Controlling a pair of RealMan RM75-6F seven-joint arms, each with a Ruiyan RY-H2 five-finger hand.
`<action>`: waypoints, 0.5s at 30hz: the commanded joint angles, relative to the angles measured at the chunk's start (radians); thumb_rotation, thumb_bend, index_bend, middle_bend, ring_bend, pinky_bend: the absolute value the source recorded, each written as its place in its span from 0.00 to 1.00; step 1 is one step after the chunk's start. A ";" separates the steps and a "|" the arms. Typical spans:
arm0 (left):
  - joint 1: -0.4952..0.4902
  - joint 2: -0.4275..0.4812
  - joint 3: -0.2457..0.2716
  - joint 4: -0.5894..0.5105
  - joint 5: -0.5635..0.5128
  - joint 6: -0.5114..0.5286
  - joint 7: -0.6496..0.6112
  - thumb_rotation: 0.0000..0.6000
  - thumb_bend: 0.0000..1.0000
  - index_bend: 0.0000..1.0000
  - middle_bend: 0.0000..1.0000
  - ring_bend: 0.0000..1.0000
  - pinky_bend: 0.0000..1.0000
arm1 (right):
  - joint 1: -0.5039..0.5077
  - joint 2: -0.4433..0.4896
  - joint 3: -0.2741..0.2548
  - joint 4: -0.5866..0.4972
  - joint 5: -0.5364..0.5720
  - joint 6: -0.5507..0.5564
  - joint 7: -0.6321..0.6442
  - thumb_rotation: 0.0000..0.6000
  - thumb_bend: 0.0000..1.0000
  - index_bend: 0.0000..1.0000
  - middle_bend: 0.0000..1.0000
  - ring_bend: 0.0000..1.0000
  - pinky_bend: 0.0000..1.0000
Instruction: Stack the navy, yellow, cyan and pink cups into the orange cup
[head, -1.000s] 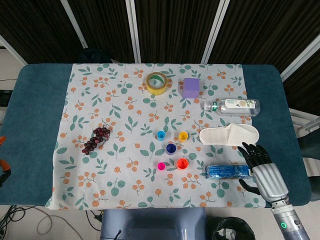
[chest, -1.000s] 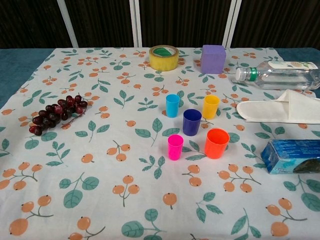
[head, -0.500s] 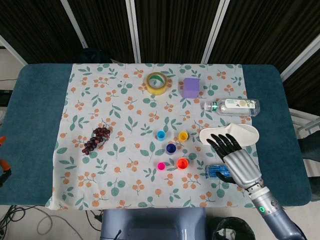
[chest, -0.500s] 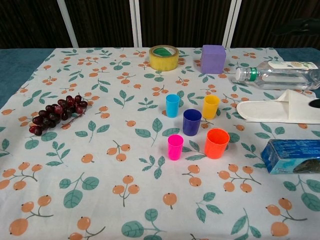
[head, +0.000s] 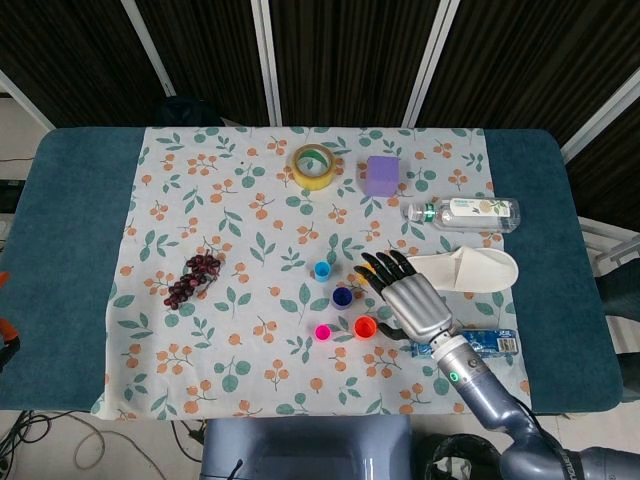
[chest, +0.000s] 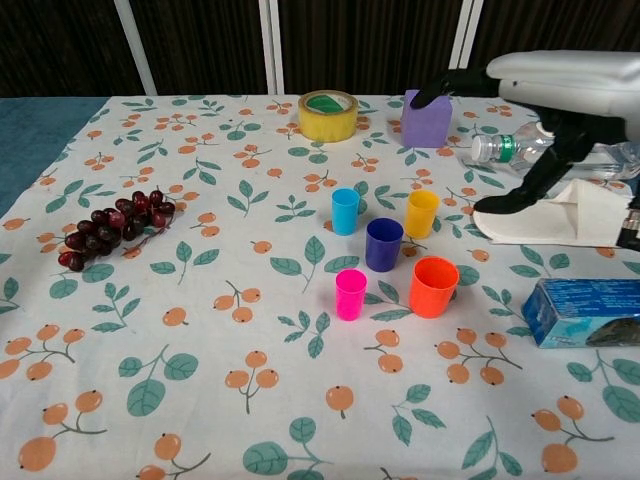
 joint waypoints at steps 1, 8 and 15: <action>0.000 0.000 0.000 0.000 0.000 0.000 -0.001 1.00 0.77 0.15 0.01 0.00 0.00 | 0.094 -0.085 0.023 0.034 0.162 0.001 -0.135 1.00 0.31 0.19 0.00 0.00 0.04; 0.000 0.002 -0.001 0.000 -0.003 -0.004 -0.006 1.00 0.77 0.15 0.01 0.00 0.00 | 0.216 -0.196 0.020 0.059 0.399 0.084 -0.327 1.00 0.31 0.24 0.00 0.00 0.04; 0.000 0.003 -0.002 0.000 -0.006 -0.005 -0.012 1.00 0.77 0.15 0.01 0.00 0.00 | 0.299 -0.275 0.036 0.097 0.541 0.140 -0.372 1.00 0.34 0.25 0.00 0.00 0.04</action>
